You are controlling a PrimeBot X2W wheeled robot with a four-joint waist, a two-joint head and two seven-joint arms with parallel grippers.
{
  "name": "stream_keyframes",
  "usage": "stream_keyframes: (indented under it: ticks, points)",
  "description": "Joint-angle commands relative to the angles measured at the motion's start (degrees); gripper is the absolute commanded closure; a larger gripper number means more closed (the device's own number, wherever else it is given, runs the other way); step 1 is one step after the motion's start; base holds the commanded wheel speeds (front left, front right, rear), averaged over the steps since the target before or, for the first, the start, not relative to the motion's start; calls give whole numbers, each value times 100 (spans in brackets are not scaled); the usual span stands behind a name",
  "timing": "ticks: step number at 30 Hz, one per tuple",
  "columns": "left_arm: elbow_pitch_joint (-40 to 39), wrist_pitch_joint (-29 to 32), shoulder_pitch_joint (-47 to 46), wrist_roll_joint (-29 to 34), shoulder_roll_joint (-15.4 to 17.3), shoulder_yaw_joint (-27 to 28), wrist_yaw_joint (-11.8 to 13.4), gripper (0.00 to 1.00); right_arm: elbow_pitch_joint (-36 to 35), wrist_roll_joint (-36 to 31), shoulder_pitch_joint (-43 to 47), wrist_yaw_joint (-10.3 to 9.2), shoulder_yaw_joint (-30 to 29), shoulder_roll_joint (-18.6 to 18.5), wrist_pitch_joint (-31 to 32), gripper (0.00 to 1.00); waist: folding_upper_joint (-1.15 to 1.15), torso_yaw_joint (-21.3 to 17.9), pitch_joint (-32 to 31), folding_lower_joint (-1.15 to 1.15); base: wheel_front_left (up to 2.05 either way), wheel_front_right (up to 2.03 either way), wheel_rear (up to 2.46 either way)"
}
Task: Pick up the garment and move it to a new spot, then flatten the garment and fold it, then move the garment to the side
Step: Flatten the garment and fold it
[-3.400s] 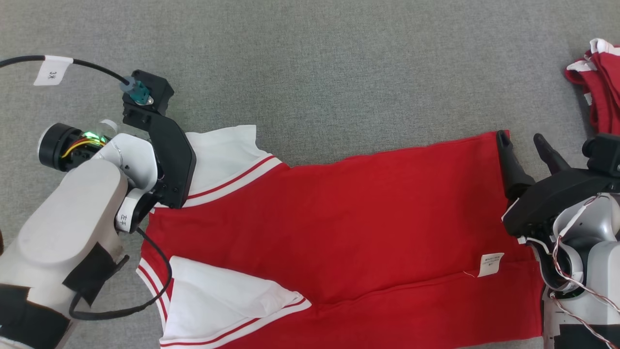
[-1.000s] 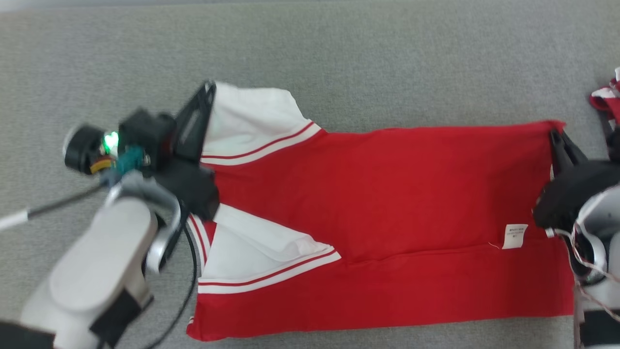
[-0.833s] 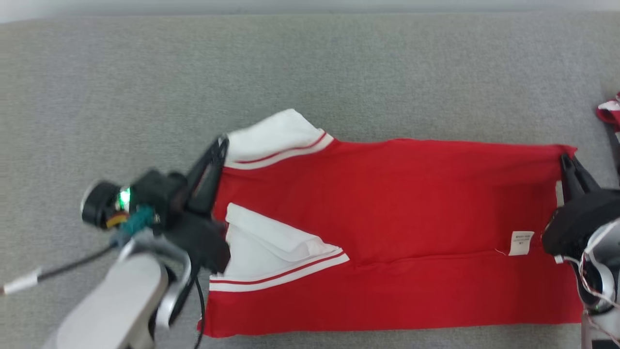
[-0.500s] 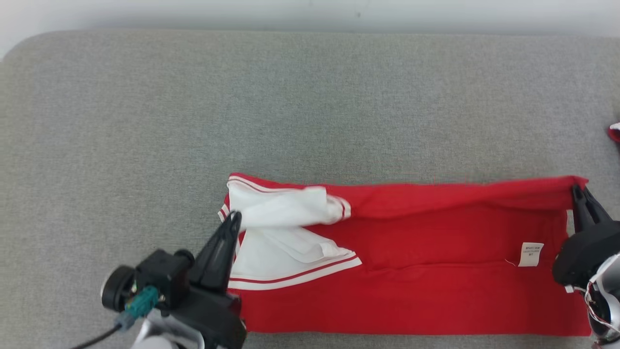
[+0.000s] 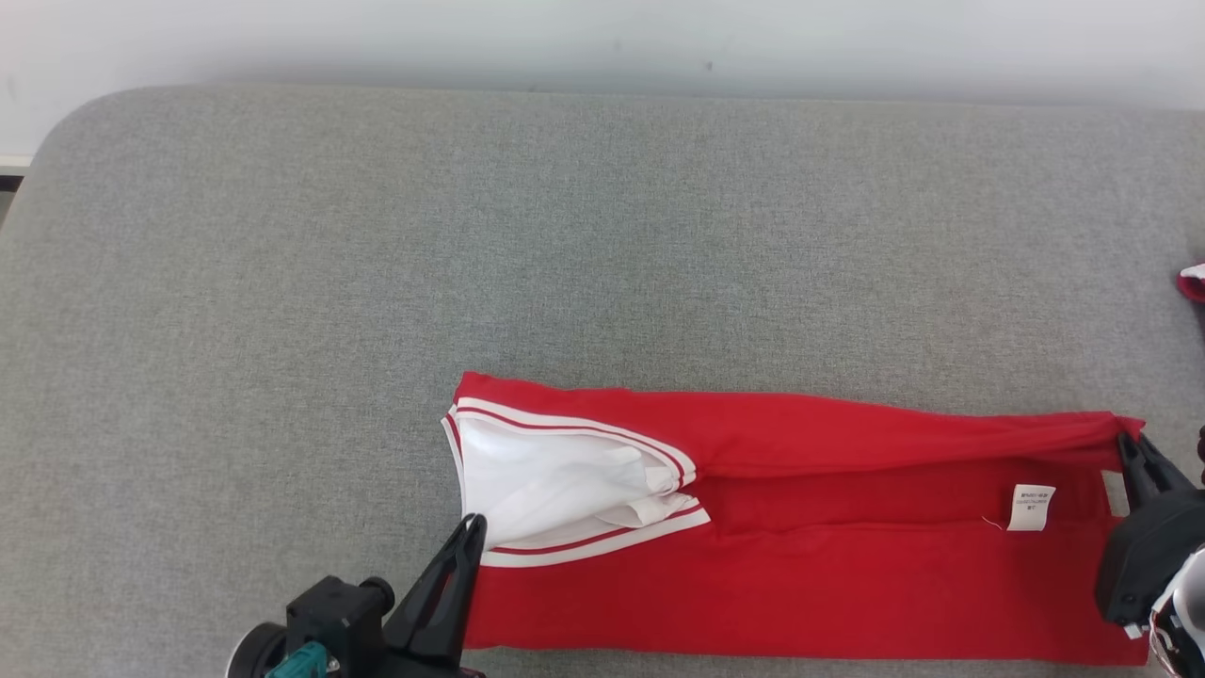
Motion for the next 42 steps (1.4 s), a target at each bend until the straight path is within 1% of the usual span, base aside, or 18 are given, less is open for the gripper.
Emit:
stream_keyframes:
  ticks: [1,5,6,7,8,11,12,13,14,20,25,28,30,32,34,36,39,42]
  points:
    - [18,-9,91,-40,-6,-4,12,100,-47,39,92,4,51,-81,38,100,0,-2,-17,1,0,0,0]
    - [132,25,239,-99,-6,-71,22,100,-109,85,334,4,43,-144,245,100,0,-23,-81,1,0,0,0]
    - [153,16,262,-112,-20,-88,10,100,-114,101,372,4,52,-127,273,53,0,-28,-96,1,0,0,0]
    - [153,16,262,-112,-20,-88,10,100,-114,101,372,4,52,-127,273,53,0,-28,-96,1,0,0,0]
    - [190,28,291,-121,-26,-111,8,100,-123,123,391,4,33,-93,297,0,0,-34,-109,1,0,0,0]
    - [322,118,332,-20,15,-235,49,100,-131,167,495,4,-2,-2,333,0,0,-46,-178,1,0,0,0]
    - [366,150,351,3,12,-272,67,62,-133,185,536,4,-48,44,347,0,0,-44,-212,1,0,0,0]
    - [407,163,361,27,19,-301,73,19,-145,196,578,4,-98,80,373,0,0,-40,-238,1,0,0,0]
    - [458,160,371,55,24,-313,97,0,-162,215,628,4,-143,133,392,0,0,-37,-275,1,0,0,0]
    - [661,90,421,153,75,-310,237,0,-286,292,792,4,-545,502,330,0,0,-45,-504,1,0,0,0]
    - [730,-368,451,373,120,-137,456,0,-416,427,840,4,-770,885,145,0,0,-56,-662,1,0,0,0]
    - [754,-582,496,552,59,44,555,0,-470,527,770,4,-933,1164,-52,0,0,-45,-726,1,0,0,0]
    - [751,-650,531,690,-3,210,609,0,-456,596,745,4,-998,1287,-162,0,0,-33,-757,1,0,0,0]
    - [667,-672,553,847,-113,463,649,0,-400,696,752,4,-1000,1386,-269,0,0,-6,-777,1,0,0,0]
    - [525,-673,638,1174,-213,754,669,0,-331,775,741,4,-1033,1460,-382,0,0,15,-790,1,0,0,0]
    - [360,-670,791,1499,-343,1075,658,0,-269,835,721,4,-1078,1502,-486,0,0,28,-797,1,0,0,0]
    - [109,-672,1026,1840,-627,1628,561,0,-127,856,716,4,-1076,1554,-630,0,0,52,-818,1,0,0,0]
    - [-23,-673,1267,2094,-932,2125,305,0,25,851,698,4,-1072,1568,-742,0,0,67,-847,1,0,0,0]
